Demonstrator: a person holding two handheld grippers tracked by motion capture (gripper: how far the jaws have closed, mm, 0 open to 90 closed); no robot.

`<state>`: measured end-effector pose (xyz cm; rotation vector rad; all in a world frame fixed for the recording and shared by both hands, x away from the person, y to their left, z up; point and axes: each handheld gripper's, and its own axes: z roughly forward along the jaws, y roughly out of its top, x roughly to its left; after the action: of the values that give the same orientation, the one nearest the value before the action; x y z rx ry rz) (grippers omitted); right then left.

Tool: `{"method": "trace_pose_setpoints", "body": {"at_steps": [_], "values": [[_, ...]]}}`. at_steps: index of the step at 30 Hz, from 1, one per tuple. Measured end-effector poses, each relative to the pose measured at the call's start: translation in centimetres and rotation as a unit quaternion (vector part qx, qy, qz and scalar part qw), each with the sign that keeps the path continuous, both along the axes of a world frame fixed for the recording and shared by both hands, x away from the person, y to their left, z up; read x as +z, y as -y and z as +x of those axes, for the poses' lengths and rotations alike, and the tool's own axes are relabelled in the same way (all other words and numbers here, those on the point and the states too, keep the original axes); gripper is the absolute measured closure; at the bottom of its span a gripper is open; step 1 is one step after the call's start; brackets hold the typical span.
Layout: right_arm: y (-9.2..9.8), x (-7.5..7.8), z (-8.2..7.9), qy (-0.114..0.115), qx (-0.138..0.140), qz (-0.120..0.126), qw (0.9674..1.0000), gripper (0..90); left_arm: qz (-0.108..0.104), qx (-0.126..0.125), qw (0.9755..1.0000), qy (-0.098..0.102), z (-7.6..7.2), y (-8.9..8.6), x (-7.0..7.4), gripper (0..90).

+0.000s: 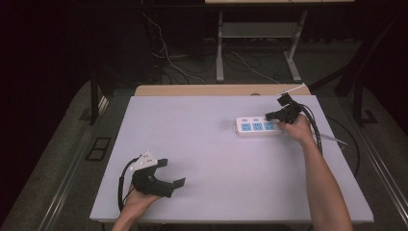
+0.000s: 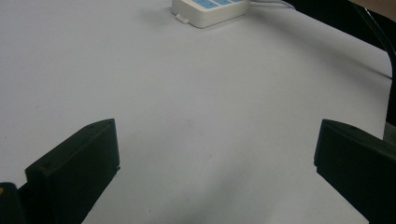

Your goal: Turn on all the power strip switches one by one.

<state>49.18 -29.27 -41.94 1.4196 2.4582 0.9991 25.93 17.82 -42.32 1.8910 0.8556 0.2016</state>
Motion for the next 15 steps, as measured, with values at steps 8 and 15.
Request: {"method": "trace_pose_setpoints", "body": {"at_steps": [8, 15], "values": [[0.1, 0.2, 0.1, -0.007, -0.008, 0.000, 0.9999, 90.0, -0.005, 0.003, 1.0000, 0.000, 0.0, -0.3, 0.0, 0.0], [-0.1, 1.1, -0.3, 0.013, -0.012, 0.021, 0.9996, 89.9, -0.005, 0.001, 1.0000, 0.001, -0.1, -0.2, 0.1, 0.0]]}}
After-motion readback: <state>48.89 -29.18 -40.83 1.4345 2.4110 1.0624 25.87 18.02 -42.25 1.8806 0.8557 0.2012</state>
